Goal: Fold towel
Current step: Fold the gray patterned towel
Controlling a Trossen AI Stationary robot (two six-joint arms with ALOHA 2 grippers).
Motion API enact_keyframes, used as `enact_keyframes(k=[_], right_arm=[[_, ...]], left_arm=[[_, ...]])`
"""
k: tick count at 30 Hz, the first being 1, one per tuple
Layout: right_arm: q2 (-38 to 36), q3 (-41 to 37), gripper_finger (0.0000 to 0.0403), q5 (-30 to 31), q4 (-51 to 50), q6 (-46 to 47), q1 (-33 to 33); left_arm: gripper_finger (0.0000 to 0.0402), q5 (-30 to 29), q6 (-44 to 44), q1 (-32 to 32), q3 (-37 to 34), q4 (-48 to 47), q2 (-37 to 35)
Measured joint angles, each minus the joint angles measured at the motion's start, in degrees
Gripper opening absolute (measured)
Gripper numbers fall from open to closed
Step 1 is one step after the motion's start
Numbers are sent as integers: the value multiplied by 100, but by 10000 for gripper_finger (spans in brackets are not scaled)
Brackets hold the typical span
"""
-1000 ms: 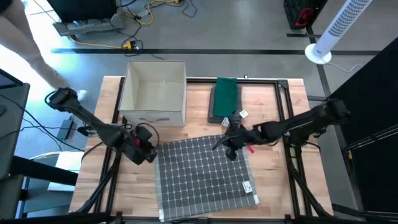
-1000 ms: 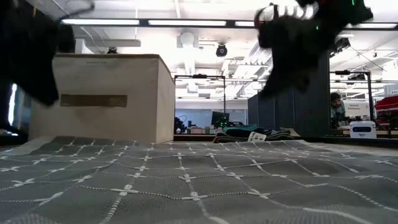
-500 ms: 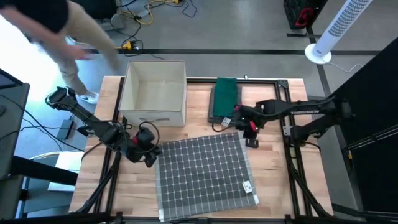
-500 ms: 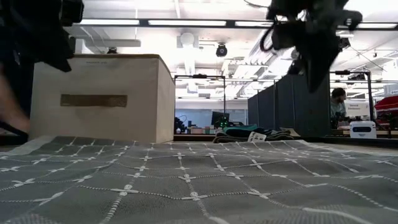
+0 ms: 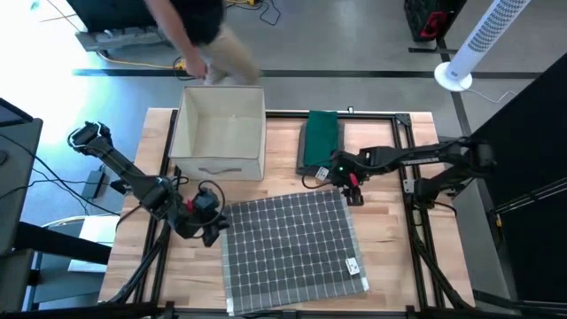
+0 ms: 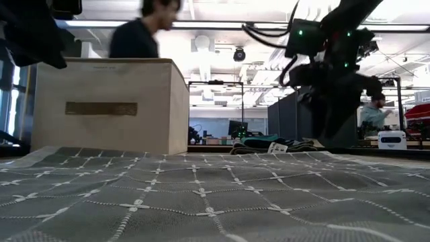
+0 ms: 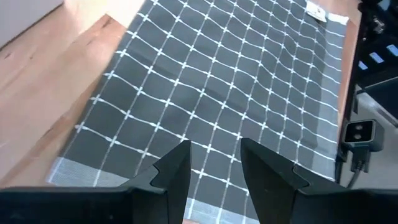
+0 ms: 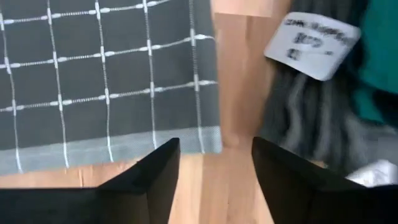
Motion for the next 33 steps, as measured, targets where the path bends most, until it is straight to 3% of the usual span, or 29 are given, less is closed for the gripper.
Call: enact_keyframes(k=[5, 12, 15, 20, 24, 33], right_arm=[[410, -174, 198, 7, 535, 15, -3], [1021, -146, 168, 22, 757, 9, -5], [1144, -139, 127, 90, 760, 17, 0], [1171, -113, 16, 82, 755, 81, 0], [1177, -101, 13, 25, 779, 207, 0], [1181, -104, 2, 0, 795, 292, 0]], left_arm=[[131, 2, -26, -25, 0, -28, 47], [131, 100, -20, -25, 0, -64, 57], [131, 115, -29, -25, -1, -174, 57], [131, 285, -252, -24, 0, -853, 55], [134, 416, -466, -16, -2, -1507, 55], [189, 91, 1757, 10, -79, -1649, 279]])
